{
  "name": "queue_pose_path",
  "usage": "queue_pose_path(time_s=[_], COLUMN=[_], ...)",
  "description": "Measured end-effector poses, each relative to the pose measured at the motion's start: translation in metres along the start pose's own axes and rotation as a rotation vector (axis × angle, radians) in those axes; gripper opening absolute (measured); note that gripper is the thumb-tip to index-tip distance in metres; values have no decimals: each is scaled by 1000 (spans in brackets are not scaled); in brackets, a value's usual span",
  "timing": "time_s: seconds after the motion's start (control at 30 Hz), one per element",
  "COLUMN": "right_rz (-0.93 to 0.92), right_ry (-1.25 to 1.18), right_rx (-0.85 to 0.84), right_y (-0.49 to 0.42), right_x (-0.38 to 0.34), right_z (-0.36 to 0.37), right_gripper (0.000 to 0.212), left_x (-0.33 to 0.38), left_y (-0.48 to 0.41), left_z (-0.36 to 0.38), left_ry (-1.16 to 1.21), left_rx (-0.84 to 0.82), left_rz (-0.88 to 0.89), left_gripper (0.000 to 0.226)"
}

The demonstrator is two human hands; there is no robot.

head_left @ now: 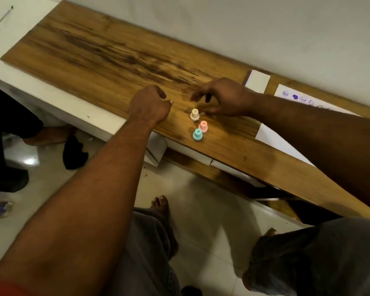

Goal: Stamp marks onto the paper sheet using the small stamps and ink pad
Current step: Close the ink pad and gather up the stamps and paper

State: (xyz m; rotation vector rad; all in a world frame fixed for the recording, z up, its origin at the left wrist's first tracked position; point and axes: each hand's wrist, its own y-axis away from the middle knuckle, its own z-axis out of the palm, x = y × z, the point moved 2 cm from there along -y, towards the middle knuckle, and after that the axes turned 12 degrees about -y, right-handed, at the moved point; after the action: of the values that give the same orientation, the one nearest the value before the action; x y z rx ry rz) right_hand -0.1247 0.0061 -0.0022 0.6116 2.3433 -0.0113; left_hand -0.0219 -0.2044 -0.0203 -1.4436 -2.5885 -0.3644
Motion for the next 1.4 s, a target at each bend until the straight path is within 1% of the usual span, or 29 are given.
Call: queue_pose_path(time_s=[0.1, 0.2, 0.27, 0.33, 0.47, 0.53, 0.67, 0.77, 1.03, 1.2, 1.27, 1.33, 1.4], right_rz=[-3, -13, 6, 68, 249, 354, 506, 565, 567, 591, 603, 600, 583], right_ry=[14, 27, 56, 78, 115, 122, 225, 239, 233, 198, 171, 133, 69], right_rx=[-47, -74, -56, 28, 304, 419, 538, 612, 583, 569, 547, 543, 600], right_y=[-16, -24, -29, -33, -34, -31, -25, -11, 4, 6, 5, 6, 10], right_x=[-9, -15, -14, -7, 19, 37, 68, 86, 91, 92, 93, 95, 95], right_z=[10, 16, 16, 10, -16, -31, -56, -69, -73, -74, -73, -73, -74], right_gripper=[36, 27, 25, 25, 33, 33, 32, 32, 35, 35, 40, 52, 60], left_x=[0, 2, 3, 5, 16, 19, 20, 20, 23, 24, 24, 24, 23], left_y=[0, -2, -4, -5, -3, -4, -8, -9, -13, -15, -16, -17, -17], left_z=[3, 3, 3, 3, 5, 6, 9, 10, 15, 18, 18, 19, 20], left_ry=[-96, -120, -115, -103, -108, -127, -102, -72, -55, -64, -76, -81, -84], left_rx=[-95, -105, -110, -120, -132, -128, -132, -132, -172, -168, -175, -176, -170], left_rz=[-8, -17, -19, -22, -19, -27, -22, -34, -33, -23, -23, -18, -14], left_gripper=[41, 36, 32, 30, 31, 32, 30, 27, 32, 31, 32, 32, 31])
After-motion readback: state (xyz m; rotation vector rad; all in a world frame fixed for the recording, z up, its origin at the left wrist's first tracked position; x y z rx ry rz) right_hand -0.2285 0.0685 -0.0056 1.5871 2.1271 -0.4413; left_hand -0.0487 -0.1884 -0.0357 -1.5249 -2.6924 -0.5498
